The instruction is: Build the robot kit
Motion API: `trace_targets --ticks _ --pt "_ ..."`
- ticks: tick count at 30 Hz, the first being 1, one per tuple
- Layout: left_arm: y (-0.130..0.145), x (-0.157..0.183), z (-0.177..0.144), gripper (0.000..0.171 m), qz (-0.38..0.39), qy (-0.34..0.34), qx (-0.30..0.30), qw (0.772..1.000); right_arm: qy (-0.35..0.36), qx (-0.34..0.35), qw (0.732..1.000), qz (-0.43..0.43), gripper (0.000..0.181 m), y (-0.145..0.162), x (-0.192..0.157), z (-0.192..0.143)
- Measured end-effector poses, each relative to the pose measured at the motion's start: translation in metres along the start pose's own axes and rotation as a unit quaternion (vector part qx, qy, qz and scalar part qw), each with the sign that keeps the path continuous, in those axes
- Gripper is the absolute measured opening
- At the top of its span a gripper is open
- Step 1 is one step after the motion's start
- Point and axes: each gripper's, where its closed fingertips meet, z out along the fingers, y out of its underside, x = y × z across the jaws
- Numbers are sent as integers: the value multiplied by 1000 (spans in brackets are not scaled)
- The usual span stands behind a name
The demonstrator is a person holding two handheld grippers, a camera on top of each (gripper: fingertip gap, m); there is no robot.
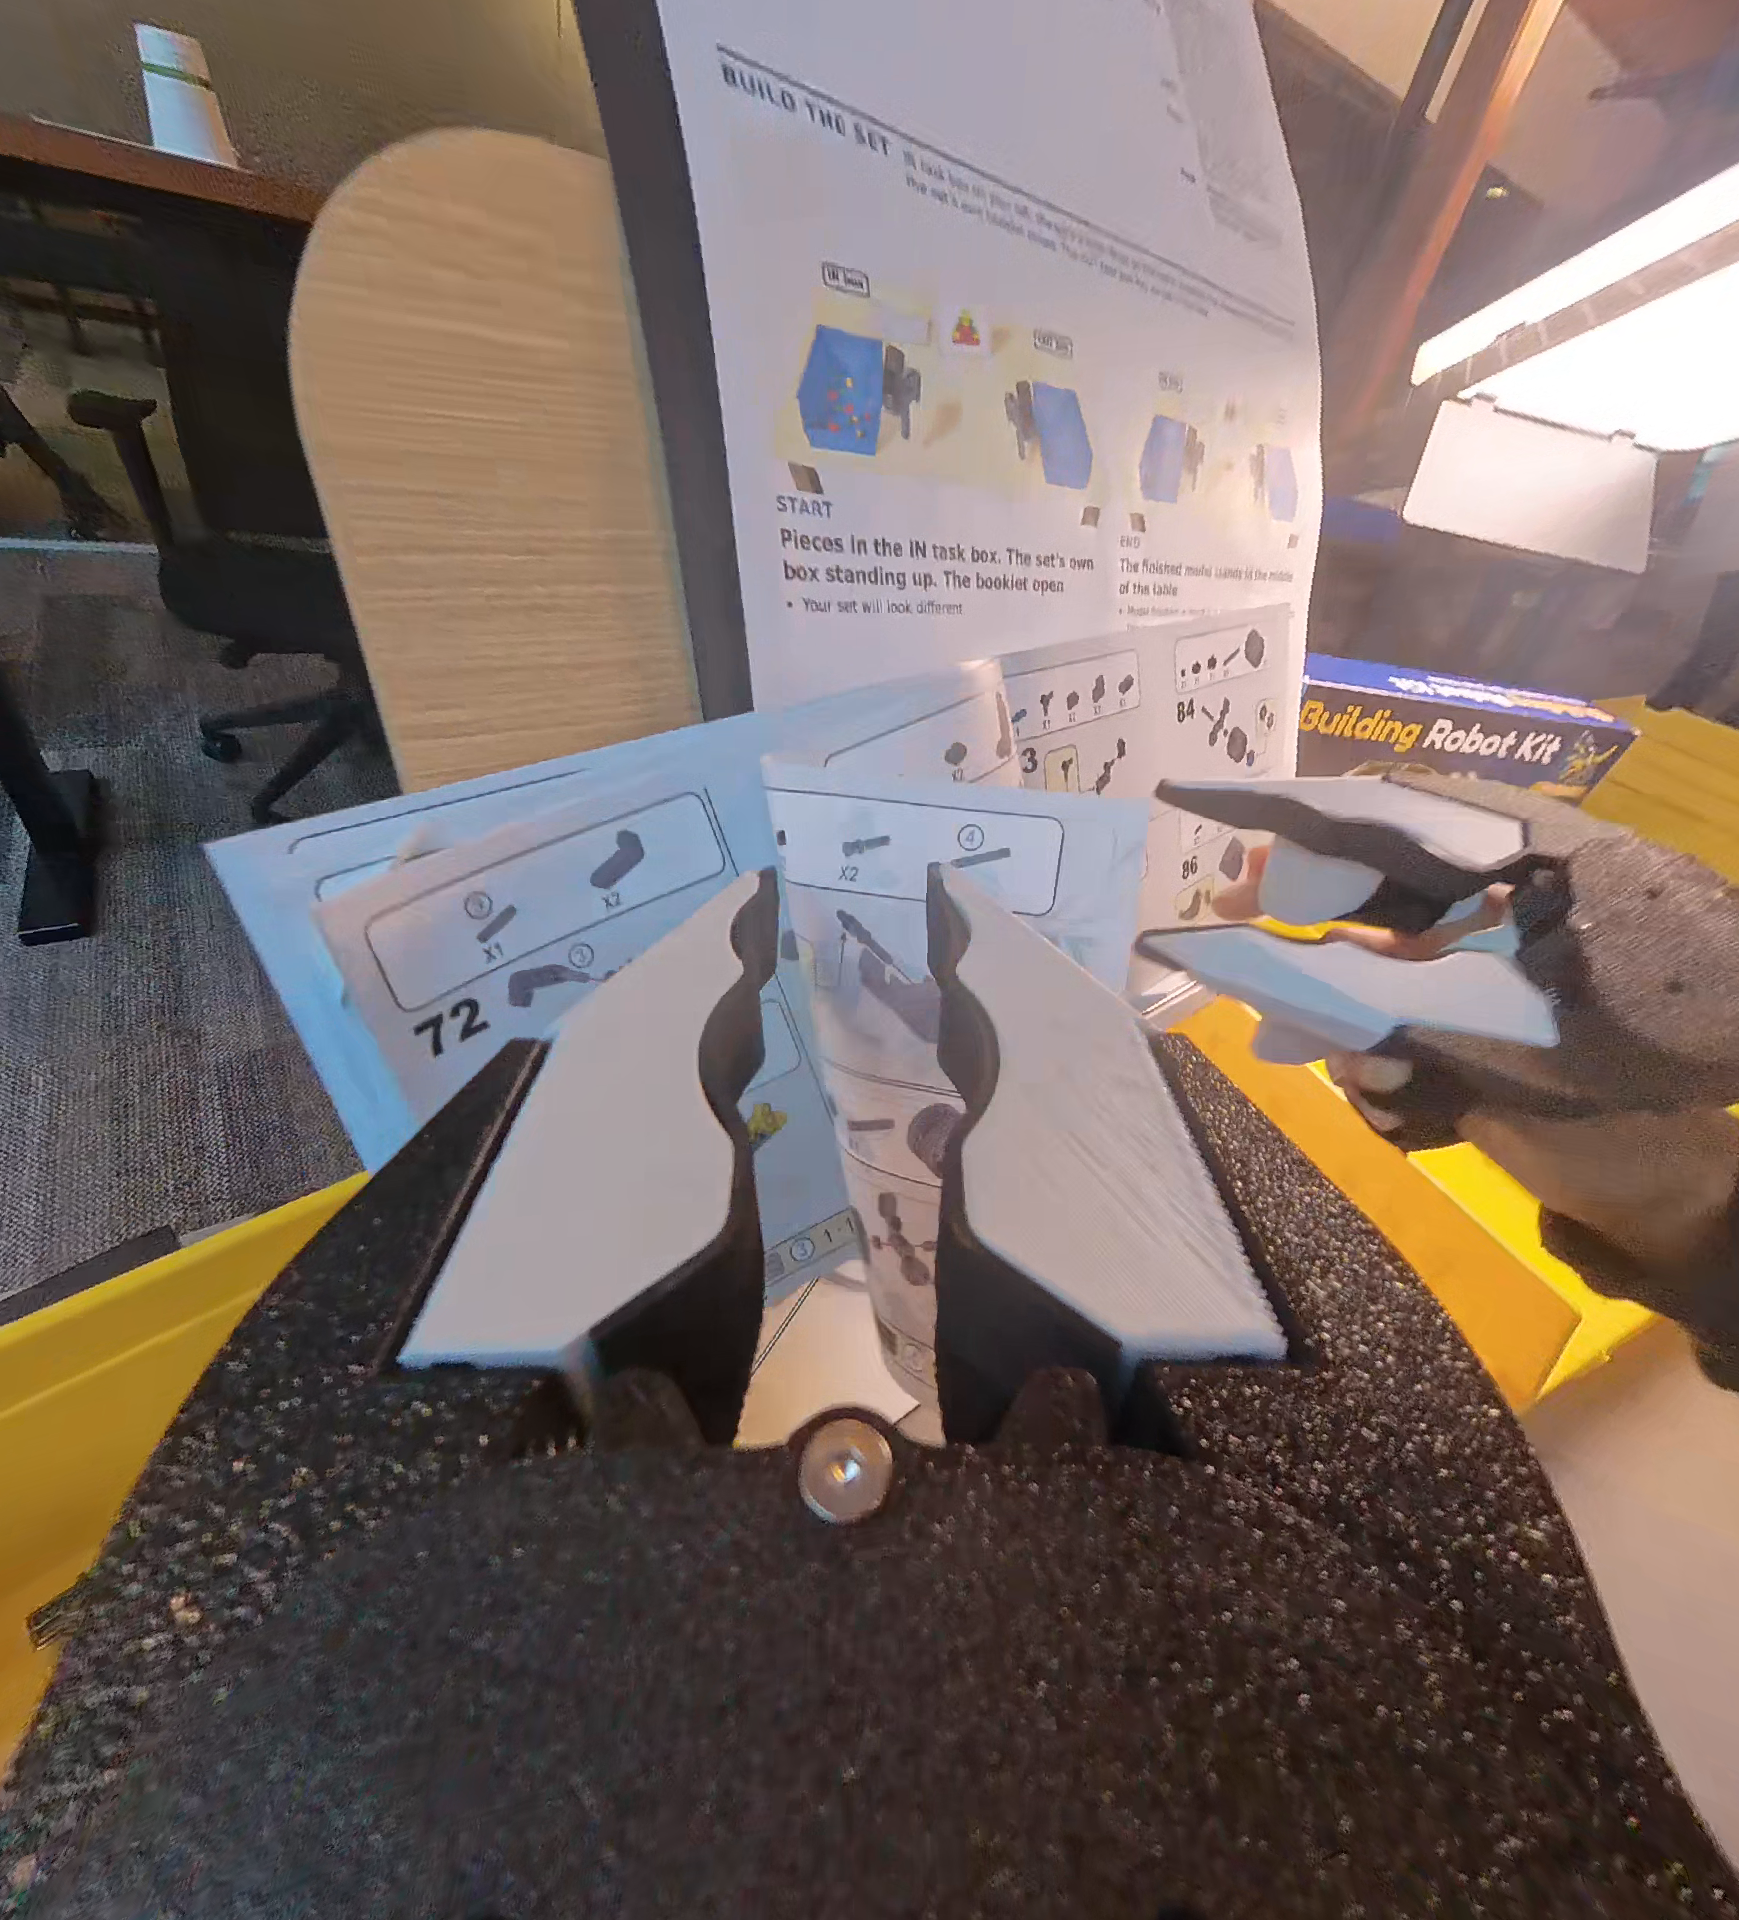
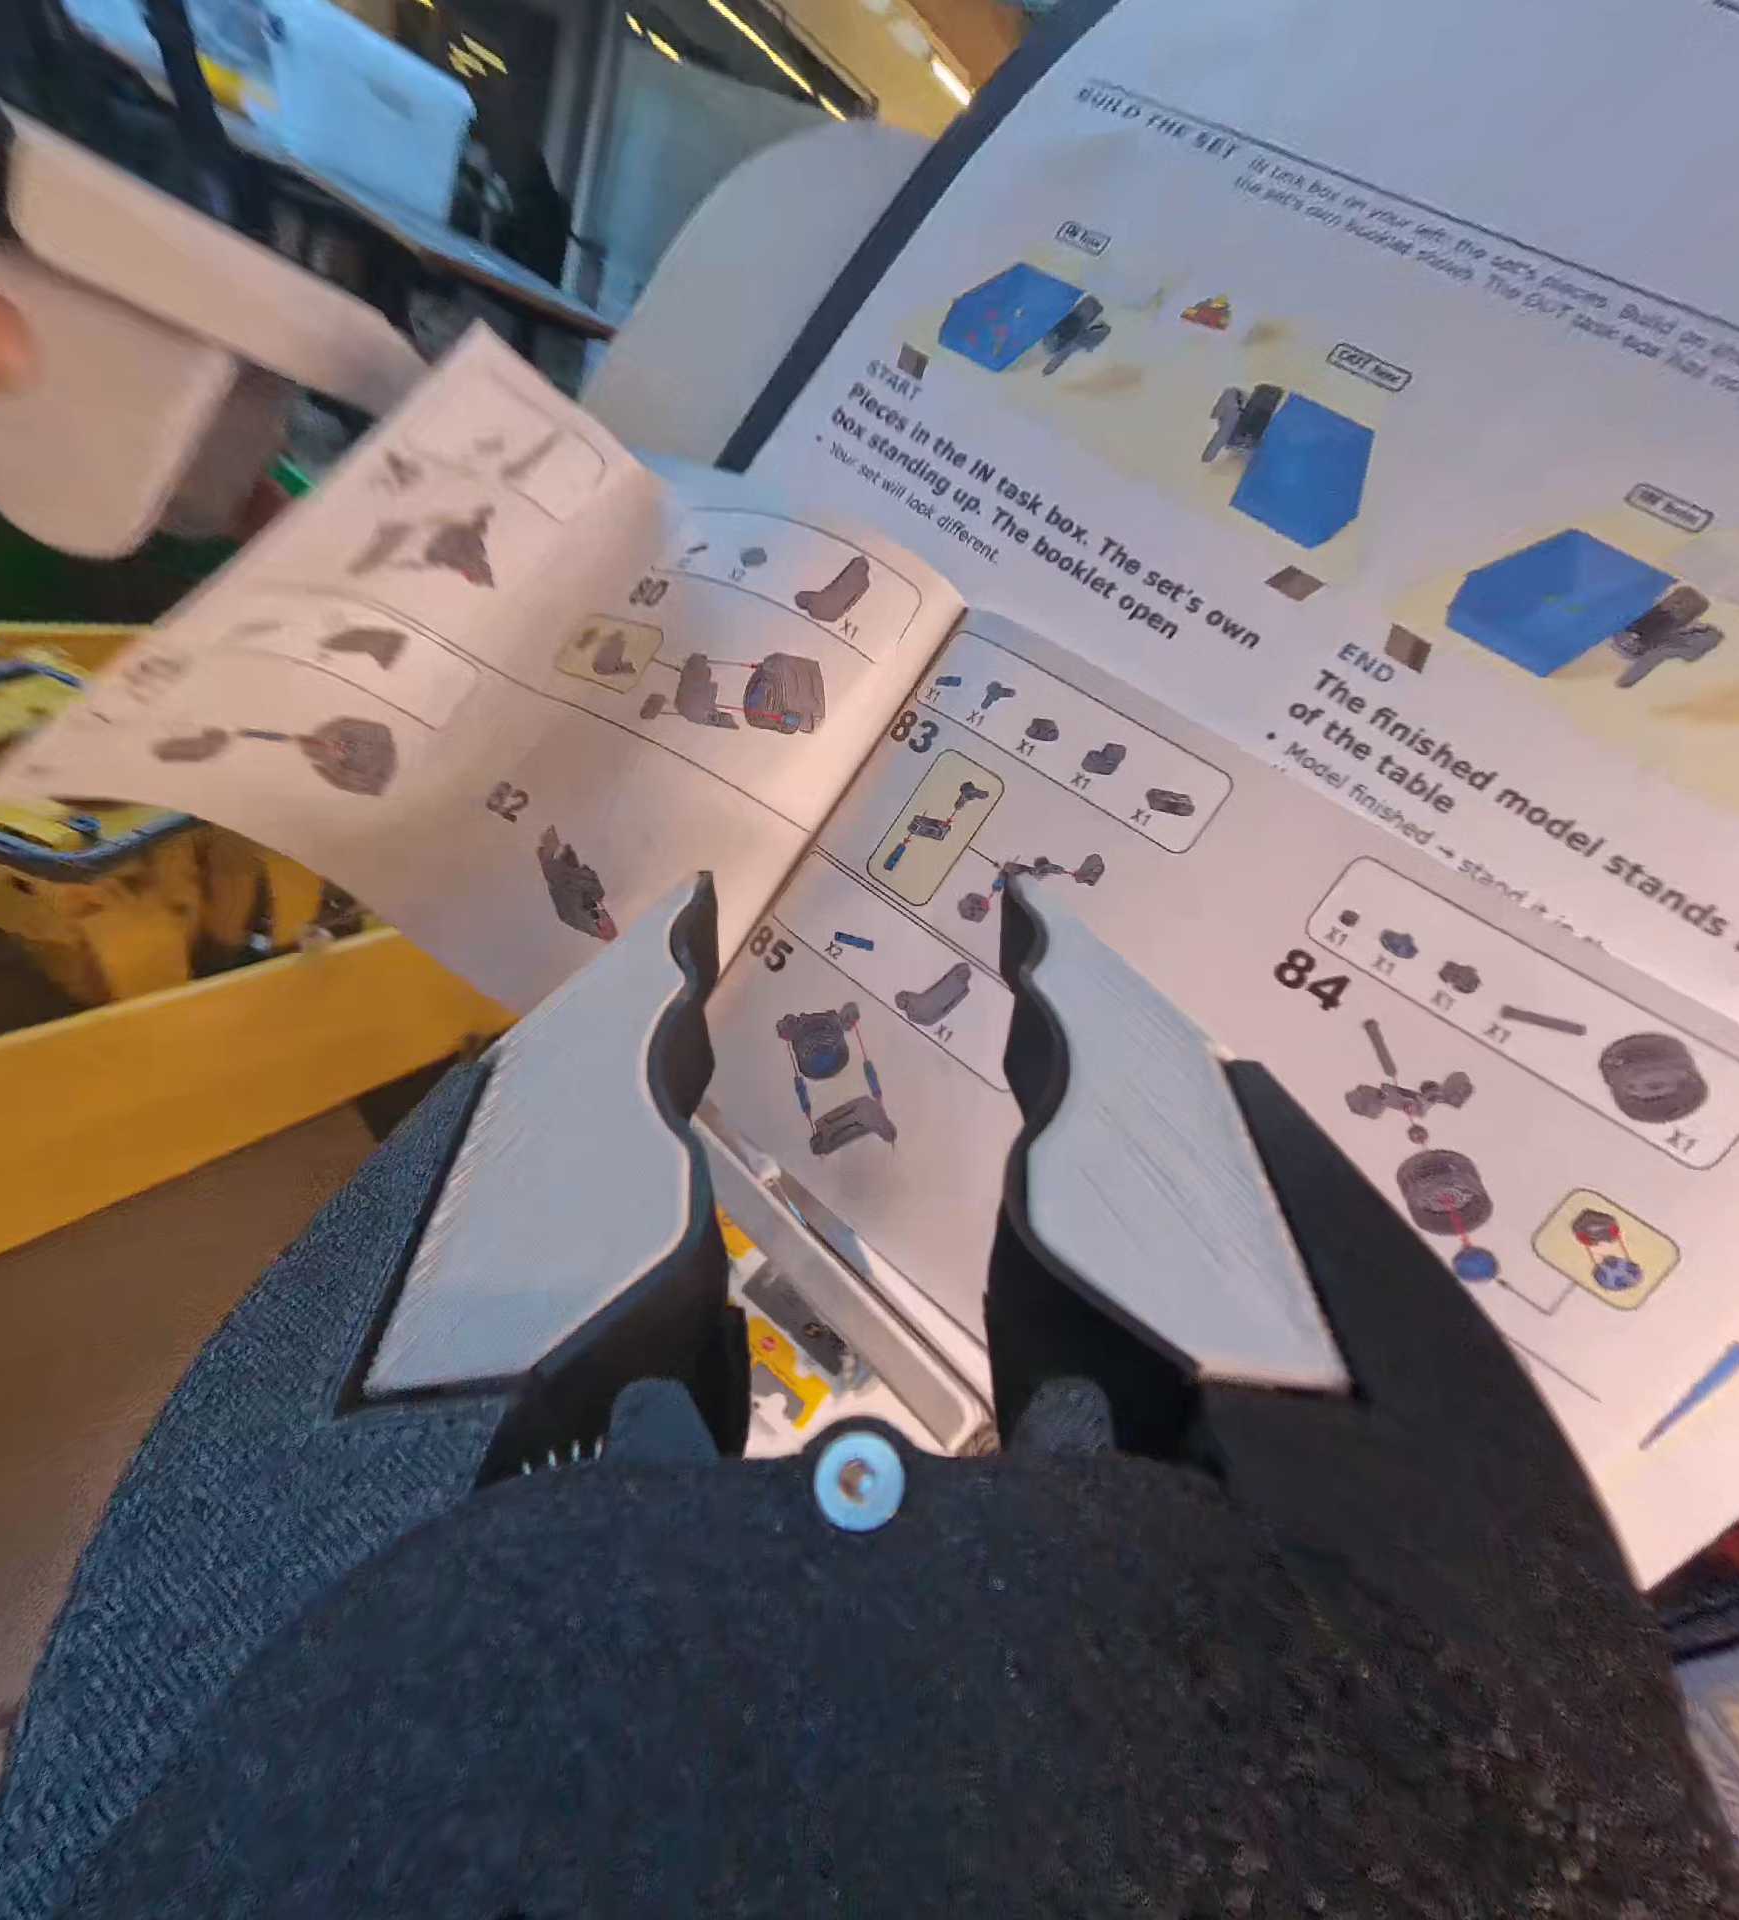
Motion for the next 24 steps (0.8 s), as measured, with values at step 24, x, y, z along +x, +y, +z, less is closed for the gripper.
trace_targets --ticks 24 --pt "92 42 -10 55 -524 70 78 845 161 -49 983 -75 103 3 2 47"
